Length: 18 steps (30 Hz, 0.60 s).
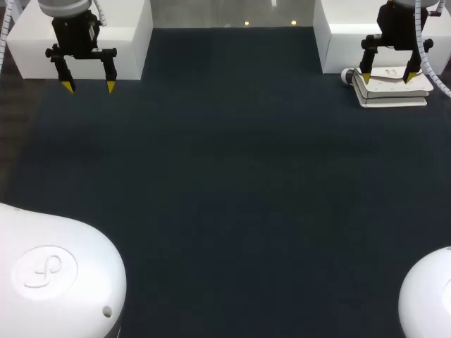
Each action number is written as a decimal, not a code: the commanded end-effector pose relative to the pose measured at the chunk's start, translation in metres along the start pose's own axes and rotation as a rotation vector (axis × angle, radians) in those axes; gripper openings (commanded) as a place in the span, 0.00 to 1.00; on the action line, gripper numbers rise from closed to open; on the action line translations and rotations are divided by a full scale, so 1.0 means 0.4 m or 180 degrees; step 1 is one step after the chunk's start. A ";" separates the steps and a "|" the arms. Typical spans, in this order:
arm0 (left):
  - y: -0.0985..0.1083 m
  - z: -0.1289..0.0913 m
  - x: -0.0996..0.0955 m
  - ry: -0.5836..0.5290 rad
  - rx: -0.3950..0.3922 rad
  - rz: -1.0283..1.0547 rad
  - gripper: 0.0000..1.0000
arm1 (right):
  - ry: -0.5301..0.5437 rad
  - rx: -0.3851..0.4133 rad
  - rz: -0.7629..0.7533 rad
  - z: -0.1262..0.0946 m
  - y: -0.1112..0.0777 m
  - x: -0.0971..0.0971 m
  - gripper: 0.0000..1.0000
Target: Pick up the bag, open it, inspect its contents, close it, and place it on the opposite side
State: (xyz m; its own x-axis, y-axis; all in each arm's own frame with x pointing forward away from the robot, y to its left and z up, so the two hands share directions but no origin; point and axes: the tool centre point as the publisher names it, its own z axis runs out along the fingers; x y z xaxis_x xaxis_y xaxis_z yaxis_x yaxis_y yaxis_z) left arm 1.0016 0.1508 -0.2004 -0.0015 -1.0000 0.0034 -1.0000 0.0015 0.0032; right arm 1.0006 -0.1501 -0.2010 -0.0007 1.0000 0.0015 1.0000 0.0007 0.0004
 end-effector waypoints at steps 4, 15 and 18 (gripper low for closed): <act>0.001 -0.001 0.001 -0.0006 0.0001 -0.0002 1.00 | -0.0004 0.0002 0.0001 -0.001 0.000 0.001 1.00; 0.010 0.001 0.015 0.0153 0.0257 0.0556 1.00 | 0.0038 0.0027 0.0009 0.003 0.007 -0.015 1.00; 0.013 0.004 0.020 0.0354 0.0418 0.0904 1.00 | 0.0170 0.0037 0.0010 0.007 0.016 -0.043 1.00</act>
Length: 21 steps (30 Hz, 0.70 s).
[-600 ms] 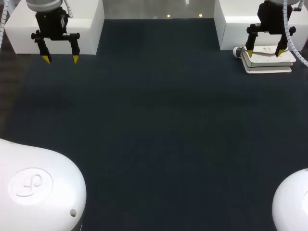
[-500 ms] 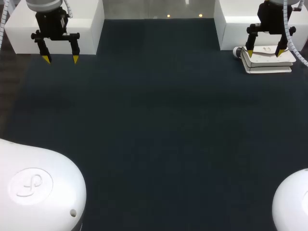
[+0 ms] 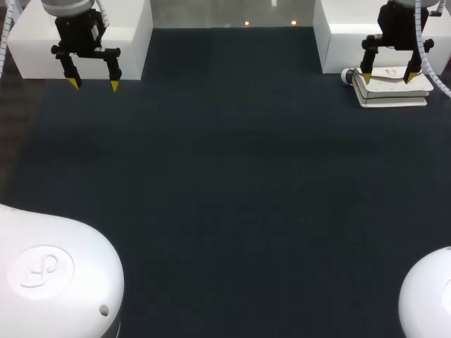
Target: Pick up the bag, open it, inspect its contents, close it, and place it on the opposite side
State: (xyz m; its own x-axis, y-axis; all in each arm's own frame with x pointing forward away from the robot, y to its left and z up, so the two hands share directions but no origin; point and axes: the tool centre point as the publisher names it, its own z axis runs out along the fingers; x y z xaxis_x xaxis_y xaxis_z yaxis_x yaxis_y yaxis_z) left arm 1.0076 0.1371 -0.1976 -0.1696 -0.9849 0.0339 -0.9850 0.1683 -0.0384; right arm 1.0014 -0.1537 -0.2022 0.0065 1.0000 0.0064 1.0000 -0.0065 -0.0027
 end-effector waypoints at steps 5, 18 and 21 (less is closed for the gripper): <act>0.043 0.021 -0.001 0.0439 0.0566 0.1095 1.00 | 0.0276 0.0048 0.0037 0.016 0.035 -0.099 1.00; 0.065 0.081 0.051 0.0755 0.1154 0.2760 1.00 | 0.0741 0.0015 0.0182 0.087 0.109 -0.260 1.00; 0.067 0.084 0.057 0.0833 0.1334 0.3000 1.00 | 0.0738 0.0037 0.0221 0.099 0.125 -0.280 1.00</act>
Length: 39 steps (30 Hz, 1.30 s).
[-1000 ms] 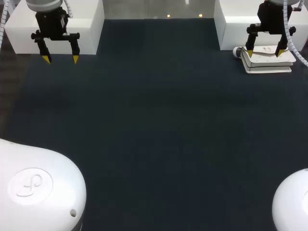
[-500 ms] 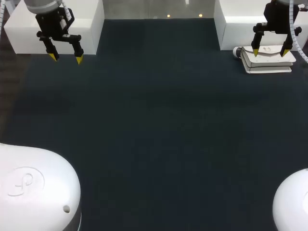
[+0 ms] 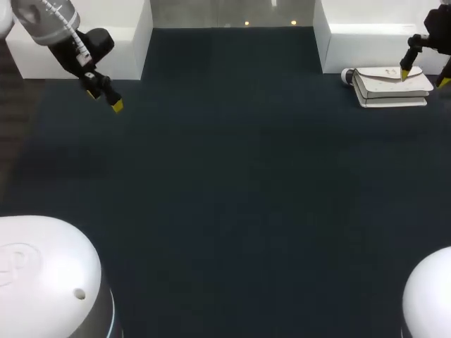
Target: Pick up the bag, open it, inspect its contents, close it, and place it on the opposite side
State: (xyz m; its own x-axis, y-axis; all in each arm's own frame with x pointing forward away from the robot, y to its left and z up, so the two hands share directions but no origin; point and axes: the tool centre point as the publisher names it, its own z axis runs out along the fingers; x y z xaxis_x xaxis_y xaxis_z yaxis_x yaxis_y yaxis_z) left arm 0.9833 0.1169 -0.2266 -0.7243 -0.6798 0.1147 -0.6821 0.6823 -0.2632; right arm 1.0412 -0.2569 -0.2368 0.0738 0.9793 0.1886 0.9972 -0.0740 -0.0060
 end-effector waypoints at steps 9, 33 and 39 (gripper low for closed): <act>0.015 0.041 -0.005 0.0448 0.1046 0.1733 1.00 | 0.0290 0.0037 0.0158 0.041 0.073 -0.090 1.00; -0.031 0.132 -0.026 0.0719 0.1088 0.2078 1.00 | 0.0540 0.0046 0.0388 0.113 0.158 -0.189 1.00; -0.040 0.147 -0.027 0.0719 0.1096 0.2127 1.00 | 0.0595 0.0040 0.0408 0.122 0.173 -0.201 1.00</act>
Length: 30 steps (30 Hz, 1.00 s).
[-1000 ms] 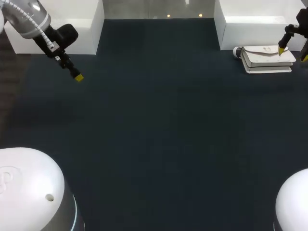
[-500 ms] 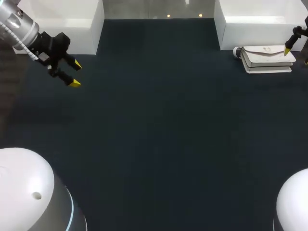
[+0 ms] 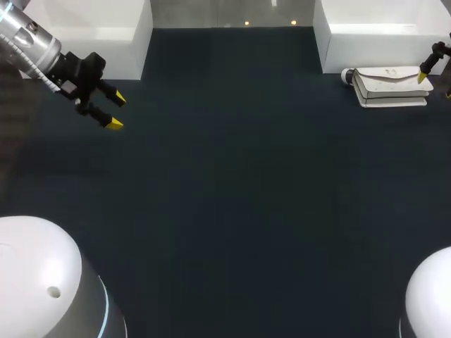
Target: Pick up the bag, open it, inspect its contents, close it, and place it on the opposite side
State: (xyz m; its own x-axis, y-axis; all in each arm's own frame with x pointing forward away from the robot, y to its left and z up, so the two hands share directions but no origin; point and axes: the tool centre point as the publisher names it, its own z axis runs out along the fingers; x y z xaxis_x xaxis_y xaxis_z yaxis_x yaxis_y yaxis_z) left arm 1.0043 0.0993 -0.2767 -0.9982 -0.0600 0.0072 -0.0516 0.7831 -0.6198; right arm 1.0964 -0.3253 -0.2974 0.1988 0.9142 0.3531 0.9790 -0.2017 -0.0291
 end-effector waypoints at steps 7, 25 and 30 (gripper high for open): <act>0.002 0.020 -0.016 -0.0070 0.0023 0.0063 1.00 | 0.0066 0.0078 0.0015 0.000 0.039 -0.022 1.00; 0.002 0.020 -0.016 -0.0070 0.0023 0.0063 1.00 | 0.0491 0.0152 0.0055 0.049 0.136 -0.085 1.00; 0.002 0.020 -0.016 -0.0070 0.0023 0.0063 1.00 | 0.0657 0.0179 0.0017 0.058 0.175 -0.098 1.00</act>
State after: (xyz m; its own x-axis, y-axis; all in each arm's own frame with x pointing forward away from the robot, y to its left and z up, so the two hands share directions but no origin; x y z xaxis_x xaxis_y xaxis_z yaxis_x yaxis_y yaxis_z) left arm 1.0103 0.0956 -0.2826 -0.9981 -0.0583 -0.0213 -0.0323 0.7813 -0.6233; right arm 1.1416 -0.3556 -0.3294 0.2068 0.8508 0.4831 0.9632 -0.2637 0.0521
